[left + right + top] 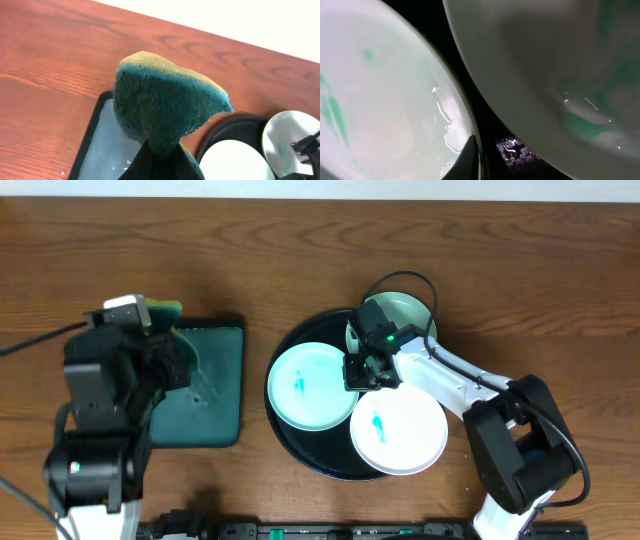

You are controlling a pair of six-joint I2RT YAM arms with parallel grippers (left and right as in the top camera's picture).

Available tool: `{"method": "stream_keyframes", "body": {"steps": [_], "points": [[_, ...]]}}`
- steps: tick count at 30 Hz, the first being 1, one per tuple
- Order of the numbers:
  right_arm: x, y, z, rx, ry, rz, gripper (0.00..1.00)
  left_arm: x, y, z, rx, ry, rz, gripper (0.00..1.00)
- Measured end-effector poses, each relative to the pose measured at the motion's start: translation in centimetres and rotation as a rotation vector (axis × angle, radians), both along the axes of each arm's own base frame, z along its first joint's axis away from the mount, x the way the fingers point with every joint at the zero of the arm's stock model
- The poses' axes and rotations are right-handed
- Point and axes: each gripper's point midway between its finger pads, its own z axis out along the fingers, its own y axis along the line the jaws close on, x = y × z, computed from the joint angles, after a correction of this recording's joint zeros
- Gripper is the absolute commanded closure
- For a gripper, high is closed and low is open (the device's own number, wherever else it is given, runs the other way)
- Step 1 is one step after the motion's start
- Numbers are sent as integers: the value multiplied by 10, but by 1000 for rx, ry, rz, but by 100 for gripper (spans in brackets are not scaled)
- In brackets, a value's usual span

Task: Clean dirty plates on tray and stack at the side
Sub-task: 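Lift the sponge with the left gripper and carry it toward the plates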

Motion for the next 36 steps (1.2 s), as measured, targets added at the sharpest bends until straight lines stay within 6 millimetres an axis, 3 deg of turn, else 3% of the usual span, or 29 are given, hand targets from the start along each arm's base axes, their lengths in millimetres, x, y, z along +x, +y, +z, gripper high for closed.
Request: {"method": "stream_keyframes", "body": {"steps": [5, 36], "points": [[0, 0, 0, 0, 0, 0, 99, -6, 0, 9, 13, -34, -8, 93], [0, 0, 0, 0, 0, 0, 99, -2, -5, 11, 54, -46, -69, 93]]}}
